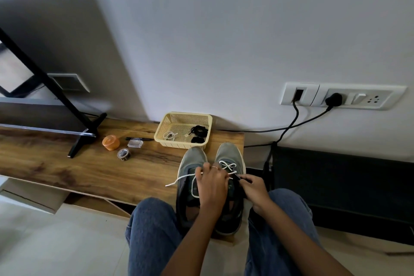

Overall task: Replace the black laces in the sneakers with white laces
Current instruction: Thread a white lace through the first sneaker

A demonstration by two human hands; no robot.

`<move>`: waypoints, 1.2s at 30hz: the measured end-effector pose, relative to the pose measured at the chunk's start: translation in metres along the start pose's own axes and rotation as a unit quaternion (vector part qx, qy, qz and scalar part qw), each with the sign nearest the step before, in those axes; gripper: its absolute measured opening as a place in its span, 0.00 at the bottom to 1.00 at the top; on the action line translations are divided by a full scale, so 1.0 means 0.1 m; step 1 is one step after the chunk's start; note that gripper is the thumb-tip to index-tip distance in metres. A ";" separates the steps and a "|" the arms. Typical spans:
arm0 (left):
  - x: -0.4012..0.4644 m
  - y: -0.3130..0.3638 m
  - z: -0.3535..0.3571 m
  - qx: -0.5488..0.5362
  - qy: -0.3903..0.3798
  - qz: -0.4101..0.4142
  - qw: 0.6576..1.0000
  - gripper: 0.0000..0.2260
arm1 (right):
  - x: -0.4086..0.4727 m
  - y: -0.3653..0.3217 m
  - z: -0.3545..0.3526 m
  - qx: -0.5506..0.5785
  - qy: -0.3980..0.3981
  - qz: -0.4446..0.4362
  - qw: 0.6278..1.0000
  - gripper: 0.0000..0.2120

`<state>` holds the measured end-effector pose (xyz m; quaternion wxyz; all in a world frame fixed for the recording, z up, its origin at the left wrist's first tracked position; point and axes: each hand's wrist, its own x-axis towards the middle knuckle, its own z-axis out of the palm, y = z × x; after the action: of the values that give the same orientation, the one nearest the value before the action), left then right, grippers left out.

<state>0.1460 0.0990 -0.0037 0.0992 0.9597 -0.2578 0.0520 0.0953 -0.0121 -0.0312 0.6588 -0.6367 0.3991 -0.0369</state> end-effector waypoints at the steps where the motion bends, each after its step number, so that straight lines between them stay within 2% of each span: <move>1: 0.01 0.00 0.05 0.003 0.005 -0.008 1.000 0.06 | 0.01 0.00 -0.01 0.021 0.002 0.016 1.000 0.11; 5: 0.02 -0.04 0.12 -0.060 0.012 -0.062 0.996 0.02 | 0.01 -0.03 -0.03 0.065 -0.013 0.063 0.996 0.13; 12: 0.07 -0.07 0.22 -0.100 0.041 -0.120 0.987 0.05 | 0.04 0.01 -0.02 0.065 -0.013 0.080 0.995 0.14; 20: 0.06 -0.09 0.25 -0.135 0.048 -0.138 0.980 0.06 | 0.01 -0.01 -0.02 0.079 -0.014 0.086 0.993 0.14; 29: 0.05 -0.08 0.26 -0.108 0.034 -0.123 0.986 0.06 | -0.02 -0.05 -0.02 0.086 -0.021 0.081 0.993 0.15; 33: 0.05 -0.07 0.26 -0.103 0.037 -0.120 0.987 0.05 | -0.02 -0.04 -0.02 0.065 -0.030 0.067 0.995 0.13; 36: 0.04 -0.06 0.26 -0.097 0.042 -0.113 0.988 0.04 | -0.02 -0.03 -0.02 0.005 -0.030 0.019 0.999 0.13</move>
<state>0.1536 0.0964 -0.0298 0.2081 0.9653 -0.1475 0.0552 0.0946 -0.0131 -0.0273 0.6740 -0.6268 0.3908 -0.0074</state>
